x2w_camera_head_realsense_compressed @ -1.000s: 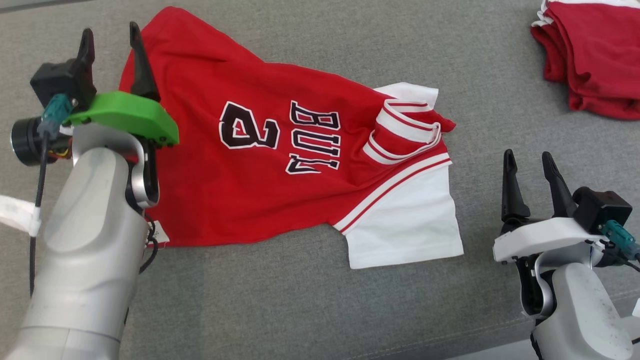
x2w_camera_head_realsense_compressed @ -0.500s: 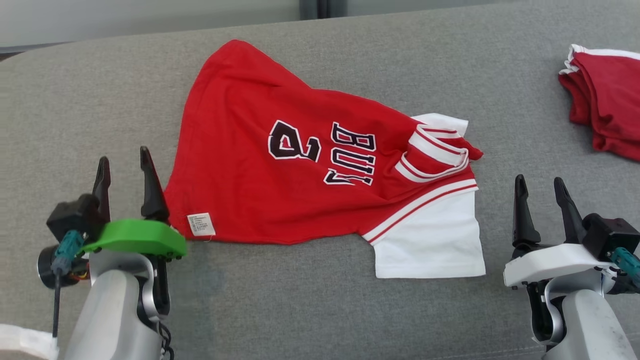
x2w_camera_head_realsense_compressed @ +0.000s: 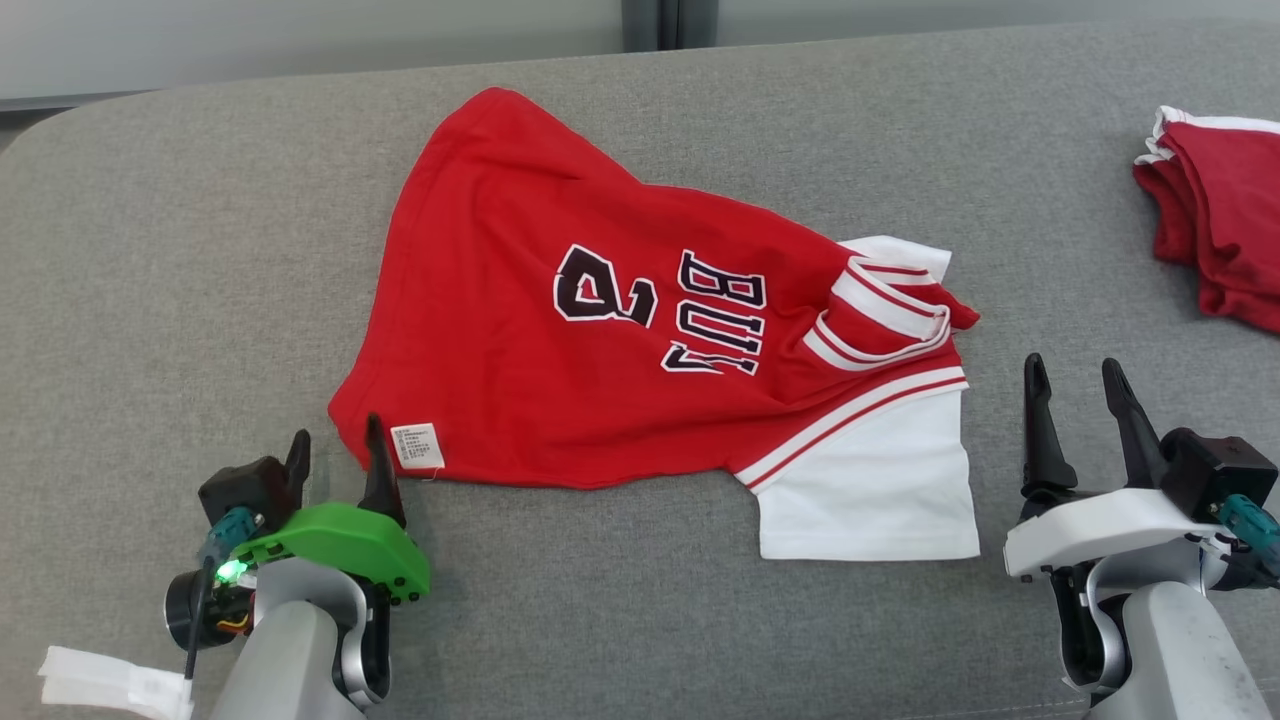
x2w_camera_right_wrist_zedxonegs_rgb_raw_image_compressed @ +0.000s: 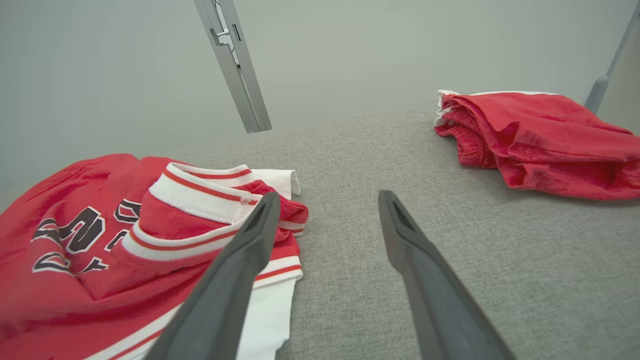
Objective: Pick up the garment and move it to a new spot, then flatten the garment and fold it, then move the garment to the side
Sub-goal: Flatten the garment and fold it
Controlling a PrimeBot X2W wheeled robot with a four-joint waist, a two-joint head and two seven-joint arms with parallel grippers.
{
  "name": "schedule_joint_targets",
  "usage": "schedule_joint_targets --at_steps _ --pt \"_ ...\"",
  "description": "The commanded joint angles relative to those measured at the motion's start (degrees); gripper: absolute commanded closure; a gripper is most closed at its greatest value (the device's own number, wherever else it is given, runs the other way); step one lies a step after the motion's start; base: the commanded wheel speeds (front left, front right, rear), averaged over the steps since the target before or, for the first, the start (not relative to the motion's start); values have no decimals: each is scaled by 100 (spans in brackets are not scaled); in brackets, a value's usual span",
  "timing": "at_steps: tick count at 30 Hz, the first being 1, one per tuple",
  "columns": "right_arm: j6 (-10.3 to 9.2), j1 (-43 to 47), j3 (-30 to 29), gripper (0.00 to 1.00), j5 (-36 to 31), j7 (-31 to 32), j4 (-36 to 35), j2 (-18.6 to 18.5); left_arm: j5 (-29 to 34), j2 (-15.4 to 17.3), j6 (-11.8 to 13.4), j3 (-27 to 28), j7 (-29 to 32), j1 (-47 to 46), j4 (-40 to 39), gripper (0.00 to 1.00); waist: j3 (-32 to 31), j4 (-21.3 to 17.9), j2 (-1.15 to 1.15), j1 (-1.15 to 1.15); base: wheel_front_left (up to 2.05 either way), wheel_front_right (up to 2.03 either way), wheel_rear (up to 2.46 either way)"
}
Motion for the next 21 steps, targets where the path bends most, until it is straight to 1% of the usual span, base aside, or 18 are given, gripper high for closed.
schedule_joint_targets --at_steps 1,6,7,8,9,10,11,13,14,16,17,21 --pt "-9 -30 -11 0 -33 15 -35 -15 -59 -2 -13 -19 57 -111 110 0 21 -31 0 0 0 0 0" --pt "-9 -54 -15 0 -26 46 -74 -15 -170 -77 47 -44 274 -357 538 0 62 -91 0 0 0 0 0" --pt "-9 -58 -10 0 -22 44 -78 -14 -188 -79 32 -43 255 -401 612 16 70 -98 0 0 0 0 0" --pt "-9 -61 -6 0 -20 43 -80 -14 -190 -80 19 -44 226 -428 658 52 75 -103 0 0 0 0 0" --pt "-9 -63 -5 0 -14 44 -79 -15 -192 -81 3 -49 196 -451 701 62 80 -108 0 0 0 0 0" --pt "-9 -63 -5 0 -6 45 -74 -15 -197 -84 -21 -62 179 -479 743 87 81 -110 0 0 0 0 0" --pt "-9 -64 -12 0 8 44 -66 -15 -167 -88 -69 -101 126 -519 778 100 80 -108 0 0 0 0 0" --pt "-9 -54 -34 0 17 37 -52 -15 -120 -88 -80 -119 34 -561 781 100 75 -91 0 0 0 0 0" --pt "-9 -46 -41 0 17 32 -43 -14 -74 -65 -31 -133 -7 -565 767 100 68 -79 0 0 0 0 0" --pt "-9 -24 -61 0 20 19 -28 -14 79 49 165 -167 -81 -549 719 100 51 -37 0 0 0 0 0" --pt "-9 -16 -75 0 20 13 -18 -14 194 120 315 -195 -112 -515 681 100 41 -8 0 0 0 0 0" --pt "-9 6 -67 0 53 -10 16 -15 428 236 757 -241 -100 -288 540 100 1 100 0 0 0 0 0"
